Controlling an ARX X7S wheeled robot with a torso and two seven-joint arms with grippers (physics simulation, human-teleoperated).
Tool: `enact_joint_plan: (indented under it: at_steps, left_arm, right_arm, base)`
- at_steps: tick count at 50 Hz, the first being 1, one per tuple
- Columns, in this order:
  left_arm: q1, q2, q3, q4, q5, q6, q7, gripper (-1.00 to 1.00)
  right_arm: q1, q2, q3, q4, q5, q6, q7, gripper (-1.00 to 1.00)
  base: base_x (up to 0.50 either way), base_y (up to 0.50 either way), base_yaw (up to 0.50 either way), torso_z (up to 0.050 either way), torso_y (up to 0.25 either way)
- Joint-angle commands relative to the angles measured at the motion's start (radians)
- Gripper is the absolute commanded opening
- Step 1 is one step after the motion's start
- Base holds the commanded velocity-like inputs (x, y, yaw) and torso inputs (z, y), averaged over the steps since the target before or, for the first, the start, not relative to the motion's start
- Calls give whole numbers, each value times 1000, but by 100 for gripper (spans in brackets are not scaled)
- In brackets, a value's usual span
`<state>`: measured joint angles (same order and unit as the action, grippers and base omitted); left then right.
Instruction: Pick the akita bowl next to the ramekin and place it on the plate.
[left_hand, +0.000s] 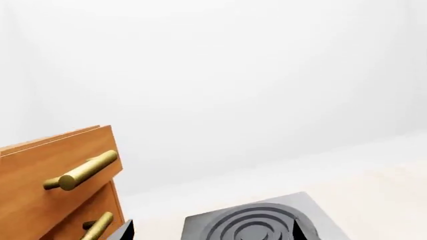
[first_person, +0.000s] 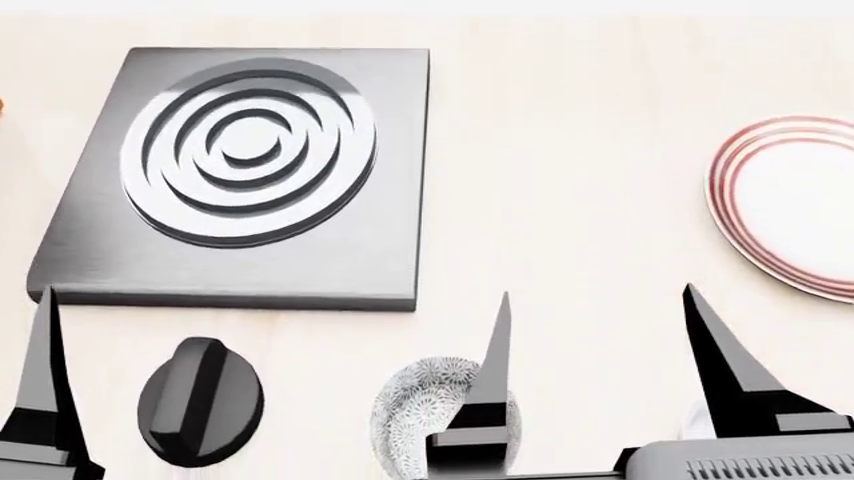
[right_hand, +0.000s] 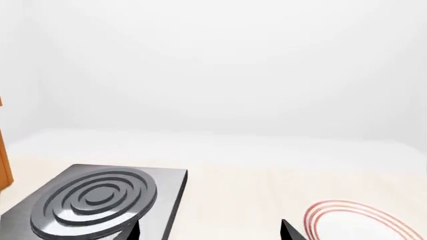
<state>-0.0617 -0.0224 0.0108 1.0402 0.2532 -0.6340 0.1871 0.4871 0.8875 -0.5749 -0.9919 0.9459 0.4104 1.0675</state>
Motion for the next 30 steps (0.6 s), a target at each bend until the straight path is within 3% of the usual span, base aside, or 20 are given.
enact_joint_plan:
  at_steps: [1,30]
  left_arm:
    - [1,20,-30,7,-13,-24,34,100]
    - [-12,20,-30,7,-12,-38,32,100]
  right_arm:
    - [2,-16,17,-3,-19,-5,-16,100]
    - [15,-12,5,2,-15,-10,-13,100]
  base:
    - [0,0,0,0,-129]
    - [0,0,0,0,-122]
